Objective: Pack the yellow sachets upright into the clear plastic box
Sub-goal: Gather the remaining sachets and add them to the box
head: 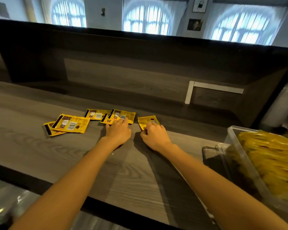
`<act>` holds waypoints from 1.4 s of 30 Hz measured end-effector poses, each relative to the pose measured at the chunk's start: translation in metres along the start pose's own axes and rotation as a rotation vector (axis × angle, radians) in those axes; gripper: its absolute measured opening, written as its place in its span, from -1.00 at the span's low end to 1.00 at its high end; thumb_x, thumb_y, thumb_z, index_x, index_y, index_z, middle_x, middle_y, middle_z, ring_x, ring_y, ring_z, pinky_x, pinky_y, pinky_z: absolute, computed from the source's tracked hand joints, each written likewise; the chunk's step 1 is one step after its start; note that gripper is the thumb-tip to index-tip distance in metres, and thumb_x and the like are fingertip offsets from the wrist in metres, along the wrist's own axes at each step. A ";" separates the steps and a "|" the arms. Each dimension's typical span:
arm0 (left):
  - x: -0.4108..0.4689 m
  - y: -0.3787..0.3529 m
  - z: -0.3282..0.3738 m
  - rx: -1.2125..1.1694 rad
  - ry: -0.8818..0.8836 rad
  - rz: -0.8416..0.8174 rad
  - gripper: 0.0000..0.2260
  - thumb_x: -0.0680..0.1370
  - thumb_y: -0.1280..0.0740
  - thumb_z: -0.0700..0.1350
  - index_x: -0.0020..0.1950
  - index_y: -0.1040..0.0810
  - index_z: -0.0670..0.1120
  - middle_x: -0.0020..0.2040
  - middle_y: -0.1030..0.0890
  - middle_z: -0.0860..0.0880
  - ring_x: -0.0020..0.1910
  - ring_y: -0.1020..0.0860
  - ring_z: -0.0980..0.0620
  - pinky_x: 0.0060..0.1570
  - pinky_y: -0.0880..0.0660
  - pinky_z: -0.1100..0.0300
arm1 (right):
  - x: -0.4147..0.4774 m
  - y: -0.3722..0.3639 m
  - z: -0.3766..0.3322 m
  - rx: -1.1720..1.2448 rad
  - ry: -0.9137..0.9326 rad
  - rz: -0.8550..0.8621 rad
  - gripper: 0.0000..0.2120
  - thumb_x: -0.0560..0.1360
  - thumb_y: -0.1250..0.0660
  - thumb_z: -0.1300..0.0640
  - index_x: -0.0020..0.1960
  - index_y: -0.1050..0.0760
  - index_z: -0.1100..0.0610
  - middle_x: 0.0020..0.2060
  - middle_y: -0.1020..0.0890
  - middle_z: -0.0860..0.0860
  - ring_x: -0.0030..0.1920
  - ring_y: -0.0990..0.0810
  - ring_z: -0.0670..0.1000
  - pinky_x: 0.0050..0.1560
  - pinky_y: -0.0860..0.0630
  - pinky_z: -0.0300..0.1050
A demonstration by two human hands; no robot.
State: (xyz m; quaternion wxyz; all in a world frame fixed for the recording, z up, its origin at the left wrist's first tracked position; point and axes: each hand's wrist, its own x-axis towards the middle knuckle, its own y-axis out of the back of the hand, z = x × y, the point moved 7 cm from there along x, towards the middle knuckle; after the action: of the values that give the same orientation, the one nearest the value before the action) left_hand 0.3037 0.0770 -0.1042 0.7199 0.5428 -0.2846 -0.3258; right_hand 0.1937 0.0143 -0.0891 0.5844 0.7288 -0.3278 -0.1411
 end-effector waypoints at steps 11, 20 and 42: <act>-0.058 0.004 0.040 0.143 -0.179 0.028 -0.58 0.55 -0.25 0.09 0.28 -0.46 -0.16 0.32 -0.37 -0.16 0.35 -0.29 -0.15 0.26 -0.38 -0.03 | -0.056 0.029 0.041 -0.082 -0.112 0.114 -0.47 0.47 -0.30 -0.14 0.25 -0.36 0.22 0.22 -0.42 0.16 0.21 -0.46 0.20 0.09 -0.45 0.04; -0.089 0.009 0.069 0.295 -0.262 0.051 -0.73 0.55 -0.16 -0.19 0.18 -0.46 -0.27 0.21 -0.50 -0.25 0.21 -0.46 -0.22 0.04 -0.43 0.02 | -0.081 0.039 0.030 -0.361 0.036 -0.013 -0.56 0.56 -0.18 -0.02 0.26 -0.34 0.30 0.18 -0.55 0.24 0.23 -0.46 0.26 0.08 -0.45 0.02; -0.122 0.092 0.123 -0.348 -0.233 0.530 -0.81 0.54 -0.24 -0.29 0.14 -0.50 -0.15 -0.03 -0.64 -0.18 -0.01 -0.60 -0.15 -0.05 -0.52 0.03 | -0.114 0.158 0.041 0.143 -0.118 0.414 -0.81 0.51 -0.33 0.14 0.03 -0.58 0.24 0.02 -0.61 0.16 0.10 -0.53 0.14 0.00 -0.53 -0.01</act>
State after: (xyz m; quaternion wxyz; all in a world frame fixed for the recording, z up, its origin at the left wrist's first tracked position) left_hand 0.1479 0.1172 0.0083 0.8241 0.2781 -0.4361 -0.2307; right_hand 0.0349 0.0406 0.0285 0.5275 0.6760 -0.5132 -0.0371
